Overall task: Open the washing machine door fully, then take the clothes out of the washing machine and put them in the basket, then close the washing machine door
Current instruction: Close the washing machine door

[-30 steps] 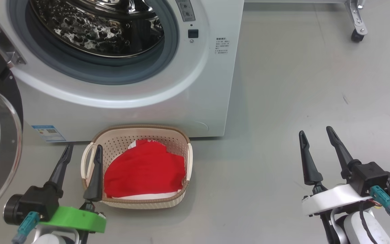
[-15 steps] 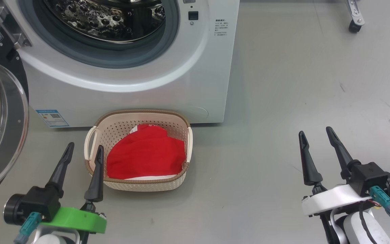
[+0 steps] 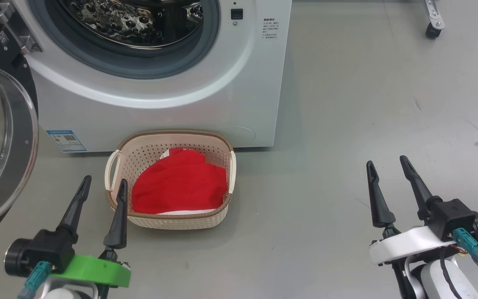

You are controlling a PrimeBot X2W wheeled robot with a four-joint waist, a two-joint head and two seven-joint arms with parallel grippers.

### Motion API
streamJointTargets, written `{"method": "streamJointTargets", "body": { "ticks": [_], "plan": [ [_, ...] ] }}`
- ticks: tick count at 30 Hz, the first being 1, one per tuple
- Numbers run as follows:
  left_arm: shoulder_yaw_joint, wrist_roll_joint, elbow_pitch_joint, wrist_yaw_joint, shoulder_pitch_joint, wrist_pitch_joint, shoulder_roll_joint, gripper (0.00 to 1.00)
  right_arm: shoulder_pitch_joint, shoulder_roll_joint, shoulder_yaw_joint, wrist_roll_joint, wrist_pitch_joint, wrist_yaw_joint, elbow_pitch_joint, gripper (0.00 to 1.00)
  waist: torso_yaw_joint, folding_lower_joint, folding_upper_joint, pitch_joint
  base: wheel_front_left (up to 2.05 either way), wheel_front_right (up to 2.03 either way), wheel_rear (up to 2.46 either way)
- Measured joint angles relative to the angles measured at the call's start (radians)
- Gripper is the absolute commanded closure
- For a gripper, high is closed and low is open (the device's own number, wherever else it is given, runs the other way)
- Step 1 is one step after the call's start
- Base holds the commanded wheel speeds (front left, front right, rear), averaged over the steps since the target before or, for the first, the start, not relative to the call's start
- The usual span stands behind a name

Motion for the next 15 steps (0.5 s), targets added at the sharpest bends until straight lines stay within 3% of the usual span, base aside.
{"method": "streamJointTargets", "body": {
  "ticks": [15],
  "plan": [
    [-0.001,0.003,0.001,0.000,0.004,0.000,-0.001,0.00,0.000,0.000,0.003,0.003,0.000,0.000,0.008,0.00,0.003,0.0000,0.0000,-0.010,0.00,0.00,0.00]
  ]
}}
